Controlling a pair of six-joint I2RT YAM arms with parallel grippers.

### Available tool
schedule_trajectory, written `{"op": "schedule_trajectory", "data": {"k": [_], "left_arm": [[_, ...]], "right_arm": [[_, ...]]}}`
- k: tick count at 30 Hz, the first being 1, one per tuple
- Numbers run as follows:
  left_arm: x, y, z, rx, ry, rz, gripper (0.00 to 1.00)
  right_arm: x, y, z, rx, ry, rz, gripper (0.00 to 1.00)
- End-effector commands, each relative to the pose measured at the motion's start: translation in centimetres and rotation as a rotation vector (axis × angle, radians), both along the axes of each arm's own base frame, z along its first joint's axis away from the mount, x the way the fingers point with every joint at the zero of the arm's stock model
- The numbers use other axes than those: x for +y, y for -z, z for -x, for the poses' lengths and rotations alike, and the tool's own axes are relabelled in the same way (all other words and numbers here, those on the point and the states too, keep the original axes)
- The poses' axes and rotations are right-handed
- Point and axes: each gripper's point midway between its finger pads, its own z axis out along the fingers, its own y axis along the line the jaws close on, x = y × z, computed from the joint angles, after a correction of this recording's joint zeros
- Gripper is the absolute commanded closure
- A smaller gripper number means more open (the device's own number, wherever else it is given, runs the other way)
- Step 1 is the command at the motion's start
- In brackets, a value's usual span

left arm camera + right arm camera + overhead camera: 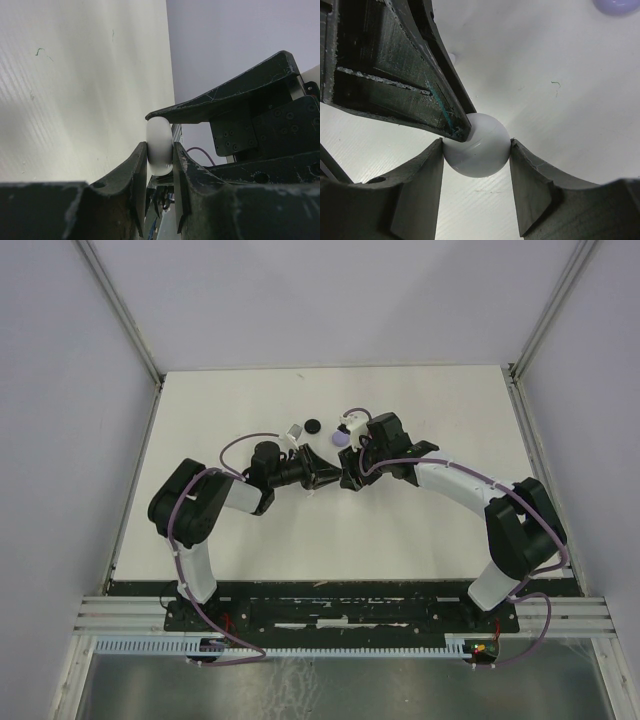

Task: Insert the wireless bluetooth earbuds into the charging case
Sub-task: Open the charging case.

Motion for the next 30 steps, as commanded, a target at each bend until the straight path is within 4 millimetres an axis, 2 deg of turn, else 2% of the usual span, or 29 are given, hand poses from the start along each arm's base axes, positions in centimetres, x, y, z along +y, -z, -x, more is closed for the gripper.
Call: {"op": "schedule_trajectory", "data": {"k": [1, 8, 10, 12, 15, 17, 21, 27, 30], "left_arm": [[-0.8, -1.4, -0.1, -0.093, 0.031, 0.028, 0.69], [-1.0, -1.7, 0.0, -0.096, 0.036, 0.035, 0.68], [-1.0, -1.8, 0.1, -0.098, 0.037, 0.037, 0.73], [-1.0, -1.9, 0.1, -0.098, 0.037, 0.042, 0.82], [-1.1, -2.0, 0.2, -0.095, 0.038, 0.053, 0.93], [-1.1, -2.2, 0.1, -0.096, 0.038, 0.063, 0.96], [-1.2, -2.0, -0.1, -0.089, 0.037, 0.067, 0.97], [-1.2, -2.0, -0.7, -0.080, 0.029, 0.071, 0.97], [-1.1, -2.1, -1.0, -0.078, 0.024, 0.075, 0.97]], "right_arm": [[1.6, -2.8, -1.7, -0.087, -0.016, -0.057, 0.62], [1.7, -2.8, -1.8, -0.087, -0.018, -0.058, 0.62], [1.7, -2.7, -1.8, -0.085, -0.018, -0.057, 0.62], [1.7, -2.8, -1.8, -0.086, -0.019, -0.058, 0.62], [1.6, -2.8, -1.9, -0.086, -0.008, -0.056, 0.51], [1.5, -3.1, -1.8, -0.091, -0.005, -0.059, 0.46], [1.2, -3.9, -1.9, -0.112, 0.019, -0.067, 0.27], [0.0, -6.7, -2.0, -0.188, 0.087, -0.088, 0.16], [-1.7, -8.4, -2.4, -0.238, 0.191, -0.085, 0.14]]}}
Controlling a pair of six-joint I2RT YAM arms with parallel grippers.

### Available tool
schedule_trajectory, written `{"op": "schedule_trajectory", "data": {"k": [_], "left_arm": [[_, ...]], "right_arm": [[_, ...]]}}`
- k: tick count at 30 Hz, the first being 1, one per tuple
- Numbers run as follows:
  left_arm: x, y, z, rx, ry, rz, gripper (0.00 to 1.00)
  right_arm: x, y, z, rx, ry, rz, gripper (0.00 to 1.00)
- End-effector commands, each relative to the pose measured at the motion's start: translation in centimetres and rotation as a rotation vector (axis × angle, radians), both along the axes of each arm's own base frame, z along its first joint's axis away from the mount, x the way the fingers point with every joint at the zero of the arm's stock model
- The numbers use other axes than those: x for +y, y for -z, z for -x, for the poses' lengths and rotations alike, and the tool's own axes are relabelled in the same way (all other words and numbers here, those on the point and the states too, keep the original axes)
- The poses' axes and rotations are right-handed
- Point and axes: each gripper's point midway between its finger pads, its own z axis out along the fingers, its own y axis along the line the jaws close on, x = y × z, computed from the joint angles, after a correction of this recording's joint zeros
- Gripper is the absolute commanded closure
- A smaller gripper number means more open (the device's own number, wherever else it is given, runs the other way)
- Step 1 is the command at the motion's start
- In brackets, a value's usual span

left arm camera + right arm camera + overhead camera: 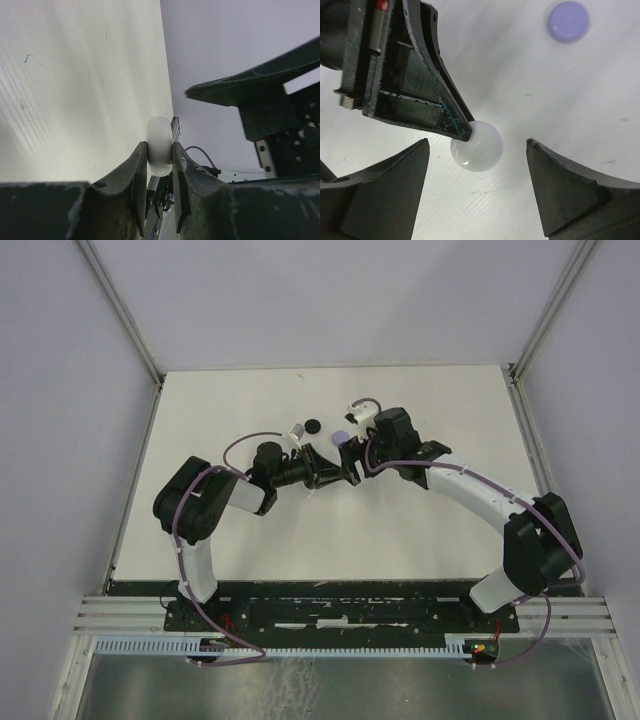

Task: Insert the wireless bluetooth earbuds into the charging case
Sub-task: Open the charging case.

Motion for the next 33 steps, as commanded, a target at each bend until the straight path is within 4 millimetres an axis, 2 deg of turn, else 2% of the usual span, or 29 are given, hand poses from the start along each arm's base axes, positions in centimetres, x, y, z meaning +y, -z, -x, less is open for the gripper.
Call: {"op": "schedule_trajectory", "data": {"k": [1, 3, 6, 9, 14, 21, 28, 33], "left_arm": [[-0.5, -2.2, -0.9, -0.059, 0.009, 0.054, 0.97], [-0.4, -2.3, -1.1, -0.059, 0.006, 0.057, 0.97], [-0.3, -2.6, -1.2, -0.060, 0.002, 0.065, 0.97], [-0.2, -3.1, -1.3, -0.064, 0.001, 0.076, 0.97], [-0.2, -4.2, -1.3, -0.074, 0.003, 0.098, 0.97], [-0.2, -4.9, -1.3, -0.079, 0.005, 0.114, 0.97], [-0.3, -5.7, -1.1, -0.074, 0.016, 0.156, 0.97], [-0.2, -6.4, -1.1, -0.075, 0.025, 0.188, 0.97]], "right_arm": [[-1.7, -6.0, -1.5, -0.169, 0.155, -0.058, 0.13], [-3.3, -6.4, -1.9, -0.176, 0.238, -0.020, 0.12], [-5.1, -6.0, -1.9, -0.160, 0.326, 0.042, 0.12], [-5.6, -5.0, -1.8, -0.140, 0.353, 0.060, 0.12], [-5.4, -3.4, -1.4, -0.111, 0.354, 0.057, 0.12], [-4.7, -2.1, -1.3, -0.079, 0.325, 0.044, 0.12], [-4.1, 0.5, -1.7, -0.034, 0.326, 0.064, 0.12], [-4.2, 0.9, -2.2, -0.043, 0.341, 0.073, 0.12]]}}
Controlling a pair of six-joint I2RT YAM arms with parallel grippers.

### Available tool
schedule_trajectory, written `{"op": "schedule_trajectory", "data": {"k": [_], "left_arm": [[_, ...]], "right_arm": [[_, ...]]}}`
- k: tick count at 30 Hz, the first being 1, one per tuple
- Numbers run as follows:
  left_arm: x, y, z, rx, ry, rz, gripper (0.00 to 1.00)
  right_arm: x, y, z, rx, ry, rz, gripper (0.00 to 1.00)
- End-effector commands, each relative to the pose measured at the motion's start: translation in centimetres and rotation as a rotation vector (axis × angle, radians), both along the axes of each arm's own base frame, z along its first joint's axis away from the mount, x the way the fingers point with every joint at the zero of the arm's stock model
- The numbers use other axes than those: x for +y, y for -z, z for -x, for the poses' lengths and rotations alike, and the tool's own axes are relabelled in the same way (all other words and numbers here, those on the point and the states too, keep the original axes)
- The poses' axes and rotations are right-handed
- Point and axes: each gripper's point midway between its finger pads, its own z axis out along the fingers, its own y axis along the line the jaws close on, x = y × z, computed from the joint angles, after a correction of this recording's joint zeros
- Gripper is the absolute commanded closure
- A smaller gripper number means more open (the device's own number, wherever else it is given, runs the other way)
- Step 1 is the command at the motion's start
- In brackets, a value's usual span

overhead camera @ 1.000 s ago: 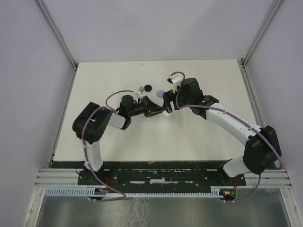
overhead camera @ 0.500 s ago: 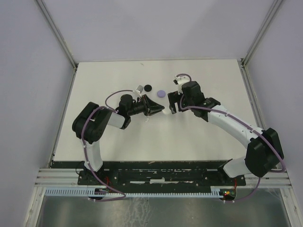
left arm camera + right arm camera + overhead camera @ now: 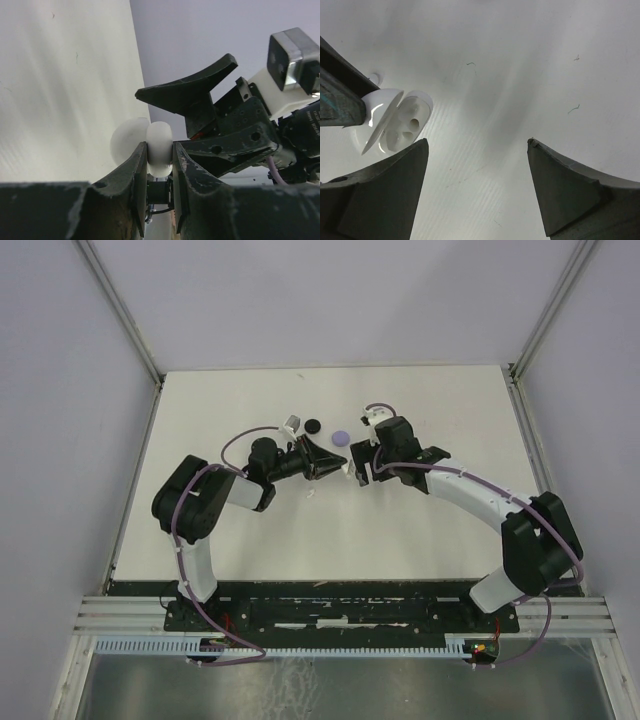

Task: Insert the wireless bluetooth earbuds into the charging case
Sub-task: Open the charging case, then pick up the earbud from the center of the board.

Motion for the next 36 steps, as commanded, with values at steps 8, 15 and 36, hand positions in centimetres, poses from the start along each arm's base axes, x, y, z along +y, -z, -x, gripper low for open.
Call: {"op": "schedule_trajectory", "data": {"k": [8, 15, 36], "left_arm": [[0.5, -3.7, -0.1, -0.067, 0.029, 0.112, 0.97], [7.6, -4.3, -2.7, -0.040, -0.148, 0.188, 0.97], [17.5, -3.9, -3.2, 0.011, -0.398, 0.244, 0.97]], "right_arm": [[0.1, -1.4, -1.6, -0.089, 0.060, -0.028, 0.12], [0.4, -0.4, -1.3, -0.059, 0.055, -0.051, 0.14], [13.4, 5.3, -1.8, 0.096, -0.056, -0.023, 0.37]]}}
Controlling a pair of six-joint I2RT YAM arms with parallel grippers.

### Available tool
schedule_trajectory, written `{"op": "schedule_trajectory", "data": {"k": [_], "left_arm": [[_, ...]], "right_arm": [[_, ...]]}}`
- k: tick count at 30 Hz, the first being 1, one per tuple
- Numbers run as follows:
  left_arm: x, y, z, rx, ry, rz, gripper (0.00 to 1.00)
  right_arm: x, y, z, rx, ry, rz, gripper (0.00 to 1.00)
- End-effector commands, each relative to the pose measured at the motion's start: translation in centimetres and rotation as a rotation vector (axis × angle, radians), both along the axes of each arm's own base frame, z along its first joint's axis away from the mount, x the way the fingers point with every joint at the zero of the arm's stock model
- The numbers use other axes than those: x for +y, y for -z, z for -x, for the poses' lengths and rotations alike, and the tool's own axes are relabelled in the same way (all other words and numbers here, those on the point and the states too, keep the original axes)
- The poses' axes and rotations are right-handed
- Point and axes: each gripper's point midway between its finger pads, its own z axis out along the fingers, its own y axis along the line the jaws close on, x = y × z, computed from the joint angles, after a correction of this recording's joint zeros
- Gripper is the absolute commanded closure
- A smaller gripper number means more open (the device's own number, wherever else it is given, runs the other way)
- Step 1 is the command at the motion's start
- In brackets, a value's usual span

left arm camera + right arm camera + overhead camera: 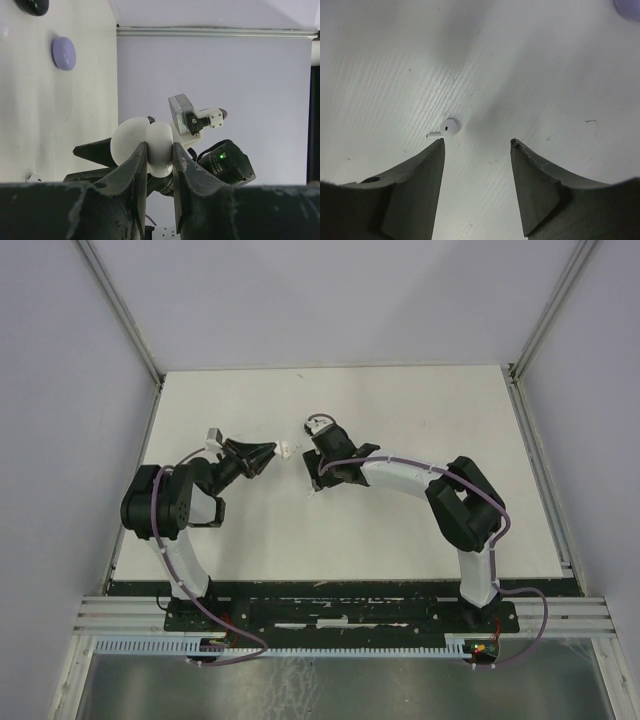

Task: Insert the wireless bluetooth earbuds into the charging case
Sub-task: Pick up the earbud from the center of the board.

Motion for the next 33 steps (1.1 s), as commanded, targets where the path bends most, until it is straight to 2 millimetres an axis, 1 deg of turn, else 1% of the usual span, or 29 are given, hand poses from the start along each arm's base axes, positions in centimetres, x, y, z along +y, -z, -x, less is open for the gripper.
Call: {"op": "schedule_trajectory", "data": {"k": [1, 5, 8, 15, 23, 27, 33], "left_arm": [[1.2, -2.6, 0.6, -0.093, -0.016, 0.021, 0.97], [2.2, -2.2, 0.5, -0.083, -0.033, 0.028, 0.97], [2.5, -2.2, 0.5, -0.083, -0.036, 0.029, 0.97], [2.7, -2.2, 0.5, -0.086, -0.038, 0.027, 0.97], [2.8, -2.1, 0.5, -0.085, -0.038, 0.028, 0.97], [2.9, -2.1, 0.5, -0.085, -0.039, 0.029, 0.97], [3.1, -2.1, 0.5, -0.086, -0.043, 0.032, 0.97]], "right_arm": [[1.9, -0.8, -1.0, -0.016, 0.028, -0.033, 0.38], [2.8, 0.0, -0.8, 0.001, 0.023, -0.023, 0.40], [3.1, 0.3, -0.5, 0.011, 0.018, -0.017, 0.41], [3.5, 1.0, -0.1, 0.025, 0.014, -0.009, 0.43], [3.7, 1.6, 0.1, 0.035, 0.015, 0.000, 0.51], [3.9, 1.8, -0.1, 0.036, 0.018, -0.001, 0.52], [4.3, 1.3, -0.6, 0.019, 0.017, -0.006, 0.52]]}}
